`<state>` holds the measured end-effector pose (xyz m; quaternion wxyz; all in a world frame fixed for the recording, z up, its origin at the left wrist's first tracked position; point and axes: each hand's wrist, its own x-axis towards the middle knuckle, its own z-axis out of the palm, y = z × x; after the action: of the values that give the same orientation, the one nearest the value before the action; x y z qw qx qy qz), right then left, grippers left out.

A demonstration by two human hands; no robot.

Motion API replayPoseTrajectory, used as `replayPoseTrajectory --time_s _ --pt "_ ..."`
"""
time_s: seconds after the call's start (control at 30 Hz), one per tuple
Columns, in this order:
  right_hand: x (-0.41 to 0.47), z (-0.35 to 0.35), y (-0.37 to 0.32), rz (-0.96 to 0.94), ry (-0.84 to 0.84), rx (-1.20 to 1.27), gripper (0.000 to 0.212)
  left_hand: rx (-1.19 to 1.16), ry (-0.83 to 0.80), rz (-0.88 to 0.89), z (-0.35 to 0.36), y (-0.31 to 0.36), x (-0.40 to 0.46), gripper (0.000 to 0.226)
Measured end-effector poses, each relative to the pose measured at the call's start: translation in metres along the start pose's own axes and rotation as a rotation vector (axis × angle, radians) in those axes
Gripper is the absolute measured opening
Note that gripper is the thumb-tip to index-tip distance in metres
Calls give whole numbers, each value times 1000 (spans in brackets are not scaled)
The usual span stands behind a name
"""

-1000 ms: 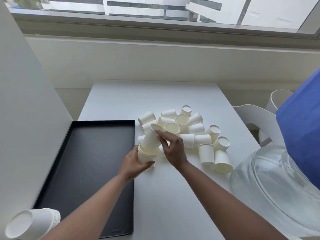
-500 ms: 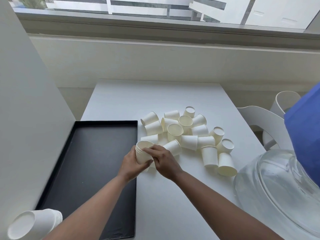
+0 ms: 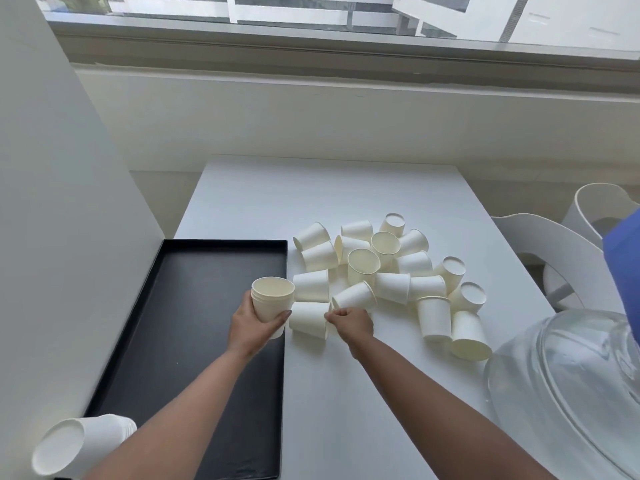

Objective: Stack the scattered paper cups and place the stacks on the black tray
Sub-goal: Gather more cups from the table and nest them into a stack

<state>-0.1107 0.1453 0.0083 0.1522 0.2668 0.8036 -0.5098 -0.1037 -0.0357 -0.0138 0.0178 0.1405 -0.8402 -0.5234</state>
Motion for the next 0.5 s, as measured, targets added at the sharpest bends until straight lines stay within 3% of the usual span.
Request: replayPoseTrajectory --time_s 0.13,0.37,0.5 --pt "-4 13 3 -2 -79 -80 8 9 6 4 0 -2 2 60" --pt "-7 10 -7 -54 84 -69 22 40 52 -7 -4 -4 7 63" --pt "-9 0 -22 -192 226 1 21 72 72 -7 -2 -3 8 64"
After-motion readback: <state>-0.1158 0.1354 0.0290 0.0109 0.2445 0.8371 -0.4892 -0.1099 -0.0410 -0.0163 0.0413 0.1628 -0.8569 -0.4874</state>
